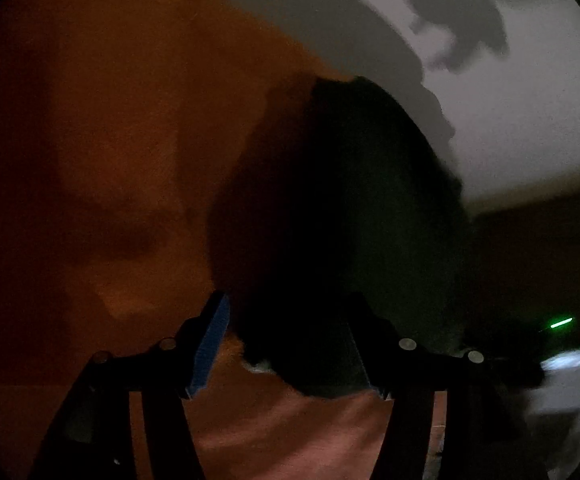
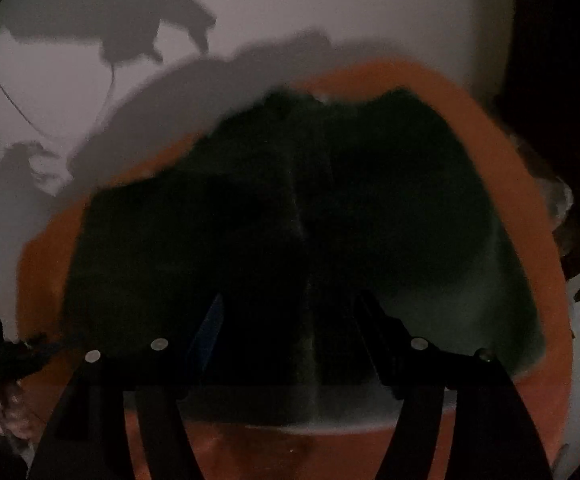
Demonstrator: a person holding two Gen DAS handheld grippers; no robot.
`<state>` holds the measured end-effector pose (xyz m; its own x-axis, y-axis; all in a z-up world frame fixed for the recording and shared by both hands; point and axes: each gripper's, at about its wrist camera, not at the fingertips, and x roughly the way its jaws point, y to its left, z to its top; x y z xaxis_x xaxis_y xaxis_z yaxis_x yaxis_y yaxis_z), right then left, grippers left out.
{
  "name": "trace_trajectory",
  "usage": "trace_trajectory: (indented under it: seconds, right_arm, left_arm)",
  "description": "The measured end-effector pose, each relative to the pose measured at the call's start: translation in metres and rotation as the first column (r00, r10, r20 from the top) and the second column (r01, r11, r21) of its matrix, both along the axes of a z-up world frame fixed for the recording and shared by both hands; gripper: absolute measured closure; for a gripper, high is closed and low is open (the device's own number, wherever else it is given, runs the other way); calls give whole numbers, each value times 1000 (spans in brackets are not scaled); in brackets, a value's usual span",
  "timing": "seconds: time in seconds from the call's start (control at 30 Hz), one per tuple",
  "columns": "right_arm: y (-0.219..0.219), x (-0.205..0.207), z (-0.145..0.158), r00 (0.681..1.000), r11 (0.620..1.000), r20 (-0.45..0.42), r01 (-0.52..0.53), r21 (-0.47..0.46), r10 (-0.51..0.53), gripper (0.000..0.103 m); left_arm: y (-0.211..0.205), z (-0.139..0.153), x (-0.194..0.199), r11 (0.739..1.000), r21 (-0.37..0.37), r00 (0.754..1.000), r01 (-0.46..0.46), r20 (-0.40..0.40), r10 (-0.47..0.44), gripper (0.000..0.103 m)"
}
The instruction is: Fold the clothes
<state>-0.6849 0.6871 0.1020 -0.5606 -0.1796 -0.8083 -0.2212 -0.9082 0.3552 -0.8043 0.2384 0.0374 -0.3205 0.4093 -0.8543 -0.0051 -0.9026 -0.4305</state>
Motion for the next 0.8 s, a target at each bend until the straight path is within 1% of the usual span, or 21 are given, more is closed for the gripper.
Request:
trace_trajectory:
  seconds: [0.03,0.07,0.1,0.13,0.17,0.2,0.23,0.27,0.33,0.4,0.47,0.53,0.57,0.63,0.67,0.7,0.73,0.77,0.8]
  right_arm:
    - [-6,10,5,998,999,-57,-9,-32,8,36]
    - [-14,14,4,996,998,-83,-24,-50,20,36]
    - [-21,15,-1,995,998,-89,-41,-57,36,36]
    - [-26,12,-11,998,998,-59,-42,-45,39,36]
    - [-29,7,-25,999,999,-3,-33,-18,33,36]
    - [-31,3,-39,998,1000,53,-25,10,25,36]
    - [-34,-1,-53,994,999,108,-19,37,15,36]
    - [-36,-4,-59,992,998,125,-21,64,12,36]
    - [-45,-6,-55,992,992,123,-35,119,20,34]
    - [-49,-6,-47,989,987,149,-25,159,2,34]
    - [-56,-1,-30,994,979,111,-21,204,-2,34]
    - [-72,5,-10,998,968,9,-62,242,61,34]
    - [-82,6,-5,994,960,-30,-93,265,105,34]
    - [-104,3,-3,977,935,-82,-160,316,195,34]
    - [-110,-2,-13,974,924,-63,-187,333,219,34]
    - [-112,-8,-30,973,916,-14,-210,341,228,34]
    - [-109,-13,-49,974,919,35,-223,326,224,32]
    - [-103,-14,-60,975,931,57,-221,290,214,30]
    - [-95,-13,-67,977,945,59,-214,248,206,27]
  left_arm:
    - [15,7,2,993,-108,997,39,-56,-45,41]
    - [33,12,7,972,-221,990,76,-100,-100,41]
    - [55,12,13,941,-321,981,106,-119,-151,41]
    - [70,5,9,921,-370,978,121,-115,-175,41]
    - [73,-6,14,907,-399,979,131,-91,-182,41]
    - [56,-9,31,900,-414,982,136,-62,-177,41]
    - [50,-11,31,899,-417,984,133,-50,-169,41]
    - [47,-12,32,898,-421,986,131,-42,-163,41]
    - [46,-13,33,894,-430,986,124,-45,-158,41]
    - [45,-11,24,895,-430,987,116,-48,-151,41]
    - [57,-16,19,900,-422,988,109,-51,-144,41]
    - [78,-11,24,899,-423,986,113,-64,-154,41]
    - [75,-4,31,894,-433,983,114,-81,-165,41]
    - [84,14,39,885,-457,969,95,-163,-188,41]
    - [91,16,41,879,-468,961,95,-186,-203,41]
    - [100,12,40,863,-494,954,102,-197,-226,41]
    - [109,9,40,847,-520,946,109,-208,-249,41]
    - [115,0,38,833,-541,946,115,-197,-258,41]
    - [115,-16,32,824,-554,959,122,-146,-241,40]
